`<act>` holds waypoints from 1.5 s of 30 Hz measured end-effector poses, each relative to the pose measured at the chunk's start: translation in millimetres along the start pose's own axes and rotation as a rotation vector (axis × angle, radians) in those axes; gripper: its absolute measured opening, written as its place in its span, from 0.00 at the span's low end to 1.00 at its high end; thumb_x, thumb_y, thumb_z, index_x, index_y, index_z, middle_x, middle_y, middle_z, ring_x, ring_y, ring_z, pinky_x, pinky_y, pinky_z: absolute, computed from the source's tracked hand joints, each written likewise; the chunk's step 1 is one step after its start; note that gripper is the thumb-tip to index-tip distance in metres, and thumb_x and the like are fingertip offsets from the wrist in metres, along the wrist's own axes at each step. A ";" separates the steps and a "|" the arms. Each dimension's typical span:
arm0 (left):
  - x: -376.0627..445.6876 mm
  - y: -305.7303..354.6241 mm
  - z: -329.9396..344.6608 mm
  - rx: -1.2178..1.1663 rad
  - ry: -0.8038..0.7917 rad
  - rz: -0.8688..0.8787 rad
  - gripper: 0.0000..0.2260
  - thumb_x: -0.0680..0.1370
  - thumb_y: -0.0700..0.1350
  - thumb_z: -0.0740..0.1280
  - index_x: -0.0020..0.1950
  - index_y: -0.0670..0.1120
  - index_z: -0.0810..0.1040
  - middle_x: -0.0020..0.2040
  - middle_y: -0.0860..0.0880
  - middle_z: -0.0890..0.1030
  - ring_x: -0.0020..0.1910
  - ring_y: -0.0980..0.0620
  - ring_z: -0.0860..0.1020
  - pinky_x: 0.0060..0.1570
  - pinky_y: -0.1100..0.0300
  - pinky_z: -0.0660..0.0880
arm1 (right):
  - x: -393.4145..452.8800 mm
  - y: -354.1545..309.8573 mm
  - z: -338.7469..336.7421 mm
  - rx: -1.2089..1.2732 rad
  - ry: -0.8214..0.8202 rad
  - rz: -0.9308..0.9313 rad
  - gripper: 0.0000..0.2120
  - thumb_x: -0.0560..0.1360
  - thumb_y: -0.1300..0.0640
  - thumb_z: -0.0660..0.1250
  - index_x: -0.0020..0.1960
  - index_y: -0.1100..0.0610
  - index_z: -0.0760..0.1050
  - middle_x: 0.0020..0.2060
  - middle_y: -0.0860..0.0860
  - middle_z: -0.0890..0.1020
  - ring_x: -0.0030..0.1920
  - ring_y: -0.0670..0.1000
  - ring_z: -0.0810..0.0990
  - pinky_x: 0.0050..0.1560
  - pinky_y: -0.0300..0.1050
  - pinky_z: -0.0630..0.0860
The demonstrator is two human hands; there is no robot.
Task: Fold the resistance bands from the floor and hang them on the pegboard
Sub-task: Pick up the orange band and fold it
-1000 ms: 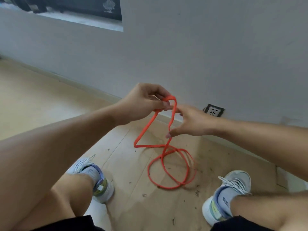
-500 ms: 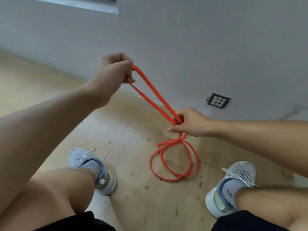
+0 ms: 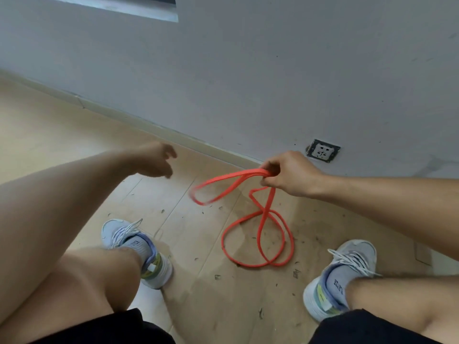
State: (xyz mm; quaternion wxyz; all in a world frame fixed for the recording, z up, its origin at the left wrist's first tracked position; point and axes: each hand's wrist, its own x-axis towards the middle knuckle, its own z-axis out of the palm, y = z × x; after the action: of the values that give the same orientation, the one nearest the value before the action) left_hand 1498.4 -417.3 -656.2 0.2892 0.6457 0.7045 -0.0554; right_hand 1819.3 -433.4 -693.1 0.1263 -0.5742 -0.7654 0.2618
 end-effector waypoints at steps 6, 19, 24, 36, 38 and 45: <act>-32.5 87.4 5.6 -0.161 -0.112 0.419 0.33 0.69 0.54 0.80 0.71 0.51 0.74 0.66 0.55 0.79 0.65 0.55 0.76 0.66 0.59 0.71 | -12.8 -41.9 -2.2 0.185 0.028 -0.134 0.19 0.71 0.58 0.80 0.49 0.49 0.70 0.37 0.48 0.85 0.33 0.40 0.78 0.37 0.33 0.73; -45.0 99.9 2.2 -0.056 0.252 0.619 0.07 0.73 0.51 0.78 0.44 0.48 0.85 0.37 0.54 0.85 0.38 0.56 0.82 0.40 0.60 0.77 | -11.0 -28.7 -0.7 0.120 -0.123 -0.088 0.15 0.70 0.63 0.76 0.49 0.48 0.76 0.39 0.47 0.86 0.38 0.42 0.84 0.42 0.35 0.78; -41.0 71.0 -19.7 -0.452 0.382 0.523 0.09 0.76 0.48 0.75 0.50 0.43 0.84 0.43 0.49 0.87 0.44 0.53 0.86 0.49 0.62 0.81 | -6.3 14.8 5.9 -0.014 -0.302 0.046 0.07 0.72 0.62 0.74 0.42 0.50 0.81 0.39 0.44 0.86 0.40 0.42 0.84 0.48 0.40 0.79; -17.0 14.1 -0.2 -0.309 0.042 0.208 0.19 0.71 0.44 0.80 0.58 0.47 0.78 0.48 0.44 0.85 0.49 0.45 0.84 0.46 0.57 0.77 | -1.3 -14.6 -18.1 0.282 -0.012 0.001 0.08 0.77 0.60 0.75 0.54 0.51 0.82 0.44 0.49 0.86 0.46 0.50 0.86 0.54 0.49 0.84; -18.5 22.6 4.1 -0.322 0.024 0.236 0.23 0.69 0.47 0.81 0.60 0.48 0.77 0.46 0.46 0.86 0.48 0.46 0.85 0.51 0.54 0.79 | -3.5 -29.8 -24.7 0.249 0.015 -0.086 0.10 0.77 0.58 0.74 0.55 0.46 0.84 0.43 0.46 0.85 0.44 0.48 0.84 0.50 0.44 0.82; -38.5 73.2 12.2 -0.362 0.017 0.498 0.12 0.70 0.51 0.80 0.49 0.47 0.85 0.43 0.48 0.87 0.42 0.55 0.83 0.46 0.60 0.77 | -11.5 -65.7 -32.6 0.316 0.094 -0.213 0.18 0.71 0.58 0.81 0.50 0.43 0.74 0.44 0.48 0.85 0.42 0.45 0.85 0.47 0.41 0.81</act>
State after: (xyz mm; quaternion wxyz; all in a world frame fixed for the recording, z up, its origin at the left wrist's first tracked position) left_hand 1571.4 -444.8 -626.2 0.3984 0.7370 0.5253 0.1492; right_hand 1785.5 -449.3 -628.9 0.2773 -0.4745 -0.7647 0.3366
